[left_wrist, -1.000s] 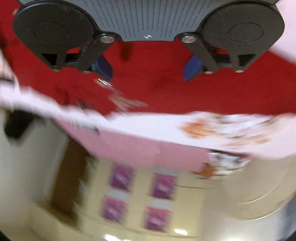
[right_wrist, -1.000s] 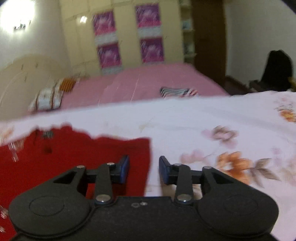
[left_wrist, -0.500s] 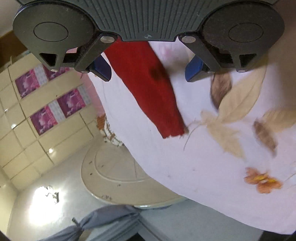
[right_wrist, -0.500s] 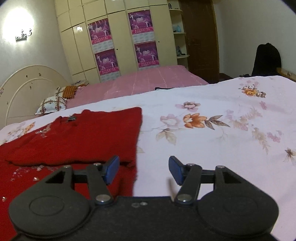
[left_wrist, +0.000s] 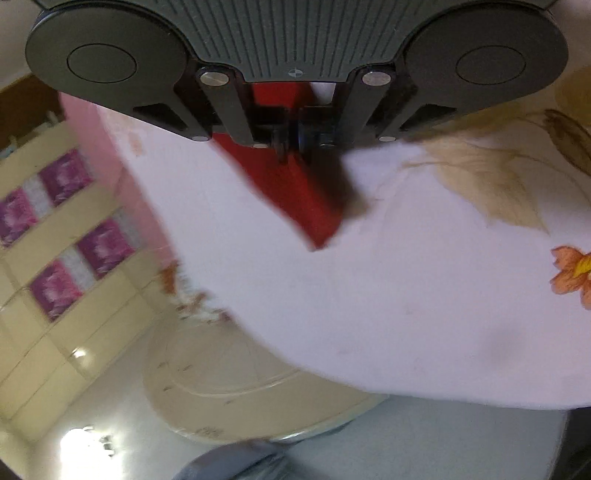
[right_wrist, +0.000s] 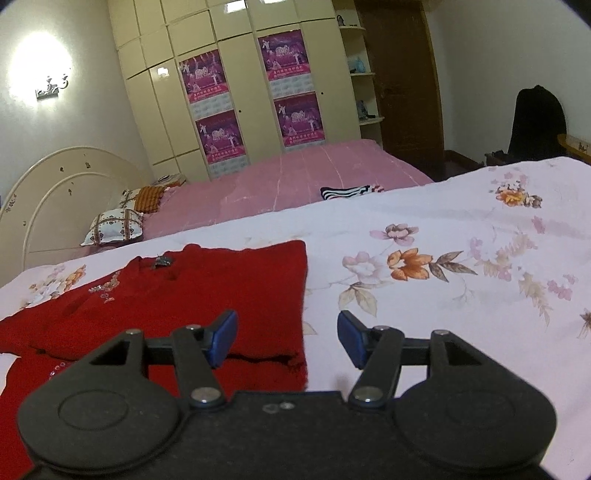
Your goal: Fold small clothes
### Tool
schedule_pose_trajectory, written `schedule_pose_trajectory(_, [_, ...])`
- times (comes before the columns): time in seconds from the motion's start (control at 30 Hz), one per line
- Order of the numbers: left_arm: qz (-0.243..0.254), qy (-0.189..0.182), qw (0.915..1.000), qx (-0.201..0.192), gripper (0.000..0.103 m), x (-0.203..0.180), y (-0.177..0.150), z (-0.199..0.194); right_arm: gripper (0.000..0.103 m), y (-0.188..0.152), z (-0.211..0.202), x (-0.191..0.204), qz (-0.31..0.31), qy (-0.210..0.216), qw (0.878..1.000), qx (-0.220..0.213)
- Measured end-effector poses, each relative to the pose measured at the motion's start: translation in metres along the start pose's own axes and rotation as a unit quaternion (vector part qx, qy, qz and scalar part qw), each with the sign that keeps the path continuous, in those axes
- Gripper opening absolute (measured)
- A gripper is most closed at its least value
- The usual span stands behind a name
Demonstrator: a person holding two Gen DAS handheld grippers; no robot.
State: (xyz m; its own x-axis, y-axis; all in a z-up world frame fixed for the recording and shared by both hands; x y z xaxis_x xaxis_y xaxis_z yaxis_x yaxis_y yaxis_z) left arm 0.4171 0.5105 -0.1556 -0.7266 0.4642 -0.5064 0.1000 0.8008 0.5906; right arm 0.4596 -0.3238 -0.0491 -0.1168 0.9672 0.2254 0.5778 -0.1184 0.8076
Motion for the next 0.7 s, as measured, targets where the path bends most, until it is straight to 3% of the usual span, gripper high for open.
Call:
schedule_pose_trajectory(0.07, [0.065, -0.056, 0.9962, -0.019, 0.004, -0.051, -0.011, -0.019, 0.059, -0.002, 0.000, 0.001, 0.004, 0.002, 1.000, -0.001])
schedule_pose_trajectory(0.1, [0.110, -0.087, 0.9900, -0.013, 0.004, -0.085, -0.027, -0.029, 0.059, -0.002, 0.001, 0.002, 0.005, 0.003, 1.000, -0.002])
schedule_pose_trajectory(0.2, [0.228, -0.176, 0.9577, 0.004, 0.004, -0.187, -0.100, -0.062, 0.059, -0.004, 0.002, 0.004, 0.015, 0.002, 1.000, -0.004])
schedule_pose_trajectory(0.3, [0.300, -0.239, 0.9227, 0.035, 0.004, -0.274, -0.195, -0.091, 0.059, -0.005, 0.002, 0.008, 0.034, 0.007, 0.999, -0.005])
schedule_pose_trajectory(0.47, [0.401, -0.277, 0.8672, 0.102, 0.004, -0.365, -0.350, -0.112, 0.059, -0.003, -0.012, 0.013, 0.046, 0.011, 0.999, -0.015])
schedule_pose_trajectory(0.57, [0.440, -0.278, 0.8396, 0.156, 0.004, -0.388, -0.409, -0.105, 0.061, -0.003, -0.017, 0.009, 0.065, 0.013, 0.998, -0.013])
schedule_pose_trajectory(0.6, [0.456, -0.279, 0.8317, 0.151, 0.005, -0.392, -0.418, -0.109, 0.063, -0.004, -0.015, 0.007, 0.074, 0.015, 0.997, -0.008])
schedule_pose_trajectory(0.63, [0.469, -0.276, 0.8286, 0.130, 0.011, -0.395, -0.417, -0.114, 0.064, -0.005, -0.013, 0.008, 0.080, 0.018, 0.997, -0.002])
schedule_pose_trajectory(0.67, [0.478, -0.282, 0.8221, 0.127, 0.038, -0.393, -0.417, -0.124, 0.066, -0.005, -0.010, 0.009, 0.088, 0.025, 0.996, 0.003])
schedule_pose_trajectory(0.7, [0.479, -0.293, 0.8191, 0.119, 0.072, -0.388, -0.410, -0.138, 0.068, -0.005, -0.006, 0.012, 0.100, 0.038, 0.994, 0.007])
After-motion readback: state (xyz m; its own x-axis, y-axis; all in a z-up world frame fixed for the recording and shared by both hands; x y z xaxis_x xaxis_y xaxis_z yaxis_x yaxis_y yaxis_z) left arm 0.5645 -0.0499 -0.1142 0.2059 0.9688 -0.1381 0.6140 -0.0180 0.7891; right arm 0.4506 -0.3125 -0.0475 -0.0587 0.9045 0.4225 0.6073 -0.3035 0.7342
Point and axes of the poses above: each gripper's, at about its wrist camera, not at the fingertips, and z roughly the way its jaws point, x to its left, y to its top, the point moved 9 cm from there along z, roughly the way its jaws point, and after that the axes turned 4 degrees about y, right-handed, at the moved point
